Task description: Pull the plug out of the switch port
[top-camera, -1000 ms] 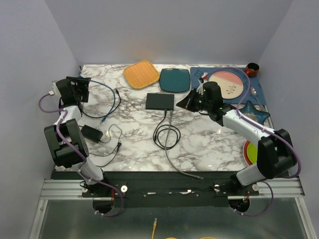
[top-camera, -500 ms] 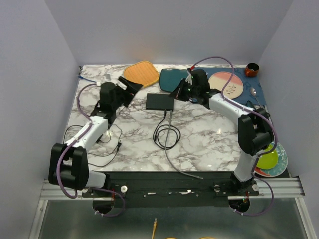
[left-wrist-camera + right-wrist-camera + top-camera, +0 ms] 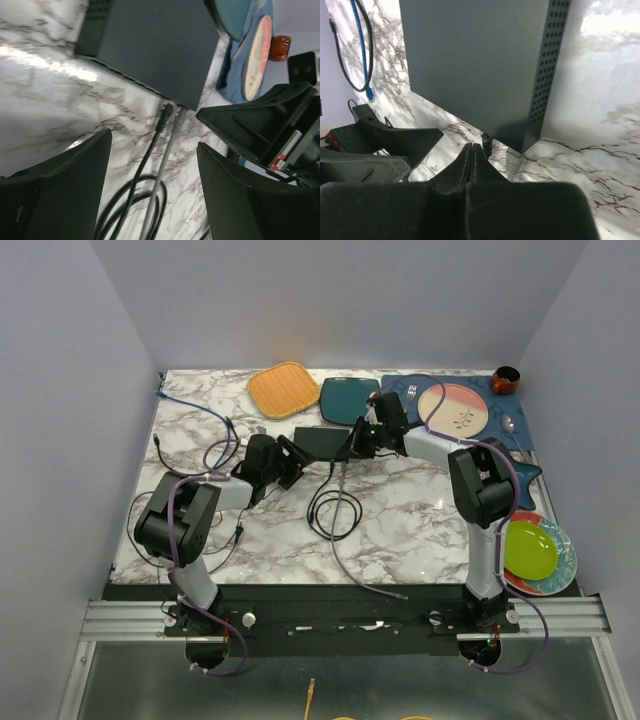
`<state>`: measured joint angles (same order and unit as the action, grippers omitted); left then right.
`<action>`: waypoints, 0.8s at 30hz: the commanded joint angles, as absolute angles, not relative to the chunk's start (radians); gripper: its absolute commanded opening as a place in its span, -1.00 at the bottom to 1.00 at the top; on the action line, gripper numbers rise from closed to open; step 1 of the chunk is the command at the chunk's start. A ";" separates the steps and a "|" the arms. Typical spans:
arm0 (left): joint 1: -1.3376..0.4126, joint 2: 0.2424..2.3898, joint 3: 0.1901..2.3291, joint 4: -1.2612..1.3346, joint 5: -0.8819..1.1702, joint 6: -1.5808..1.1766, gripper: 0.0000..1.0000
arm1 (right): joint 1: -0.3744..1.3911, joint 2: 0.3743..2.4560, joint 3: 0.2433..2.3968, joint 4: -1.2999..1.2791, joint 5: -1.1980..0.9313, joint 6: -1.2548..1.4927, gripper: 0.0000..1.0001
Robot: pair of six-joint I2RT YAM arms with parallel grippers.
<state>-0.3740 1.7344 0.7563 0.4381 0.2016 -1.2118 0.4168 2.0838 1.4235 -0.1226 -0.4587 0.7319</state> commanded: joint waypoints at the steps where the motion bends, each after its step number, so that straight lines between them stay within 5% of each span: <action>1: -0.396 1.793 0.769 0.577 0.236 -1.249 0.53 | 0.390 2.089 1.502 -0.143 -0.450 0.729 -0.95; 13: -0.399 1.733 0.611 0.595 0.250 -1.270 0.48 | 0.353 2.328 1.966 -0.423 -0.334 0.650 -0.94; 24: -0.411 1.827 0.647 0.587 0.284 -1.290 0.35 | 0.356 2.338 1.898 -0.462 -0.330 0.621 -0.95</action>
<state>-0.3954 1.7908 0.6525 0.6128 0.2623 -1.2907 0.3496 2.3638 1.9465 -0.4294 -0.3477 0.6491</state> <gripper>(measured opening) 0.689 0.031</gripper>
